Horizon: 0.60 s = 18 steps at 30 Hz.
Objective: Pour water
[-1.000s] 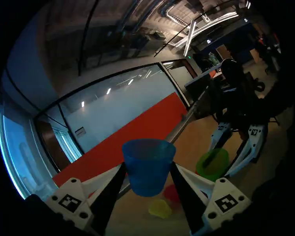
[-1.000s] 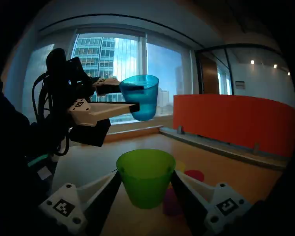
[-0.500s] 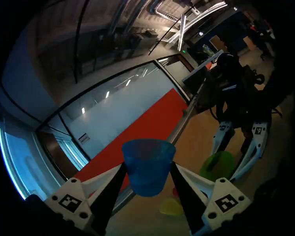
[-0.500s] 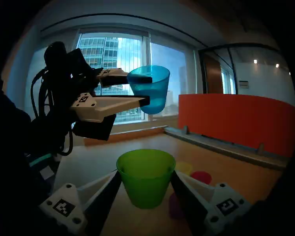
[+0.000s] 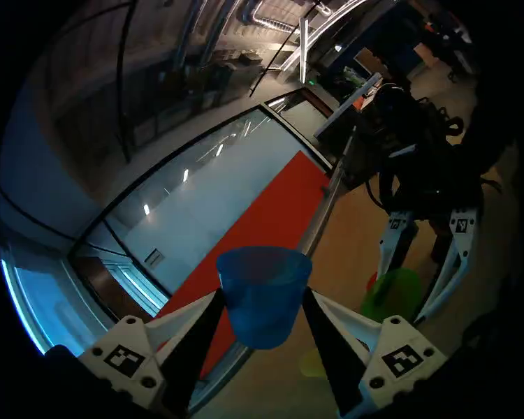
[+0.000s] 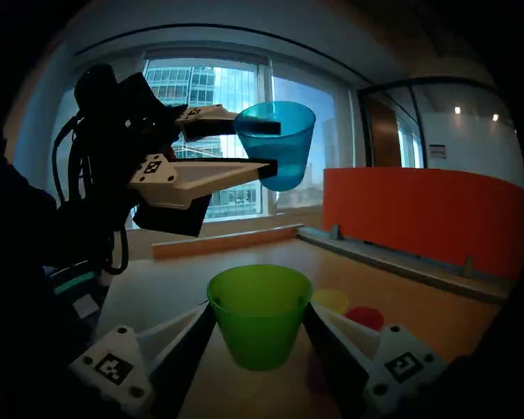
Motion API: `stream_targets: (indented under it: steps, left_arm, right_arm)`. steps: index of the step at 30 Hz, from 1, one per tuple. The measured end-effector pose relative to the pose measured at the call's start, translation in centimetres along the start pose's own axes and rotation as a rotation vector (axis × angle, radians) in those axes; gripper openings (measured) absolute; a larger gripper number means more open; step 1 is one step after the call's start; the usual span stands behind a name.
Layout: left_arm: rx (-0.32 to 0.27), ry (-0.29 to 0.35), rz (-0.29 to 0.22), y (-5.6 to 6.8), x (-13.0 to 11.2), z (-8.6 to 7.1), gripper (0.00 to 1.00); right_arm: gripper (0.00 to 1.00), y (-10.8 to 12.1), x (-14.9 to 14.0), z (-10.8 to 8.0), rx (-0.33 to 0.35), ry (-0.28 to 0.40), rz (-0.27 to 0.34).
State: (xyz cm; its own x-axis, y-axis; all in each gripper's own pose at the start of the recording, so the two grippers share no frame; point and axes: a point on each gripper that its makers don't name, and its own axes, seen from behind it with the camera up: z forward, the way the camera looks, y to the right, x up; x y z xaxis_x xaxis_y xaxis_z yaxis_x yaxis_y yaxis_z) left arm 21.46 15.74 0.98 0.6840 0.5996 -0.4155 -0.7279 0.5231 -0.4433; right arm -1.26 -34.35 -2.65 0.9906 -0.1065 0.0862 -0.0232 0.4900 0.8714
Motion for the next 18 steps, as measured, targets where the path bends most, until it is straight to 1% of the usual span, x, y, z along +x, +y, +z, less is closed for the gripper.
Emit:
stream_targets:
  steps: [11,18]
  left_arm:
    - [0.004,-0.002,0.077,-0.11,0.43,0.50,0.80]
    - [0.007,0.001,0.102,-0.11,0.78,0.63,0.80]
  right_arm:
    - [0.88,0.36,0.31,0.17,-0.002,0.003,-0.007]
    - [0.88,0.41,0.46,0.22,-0.001,0.003,-0.010]
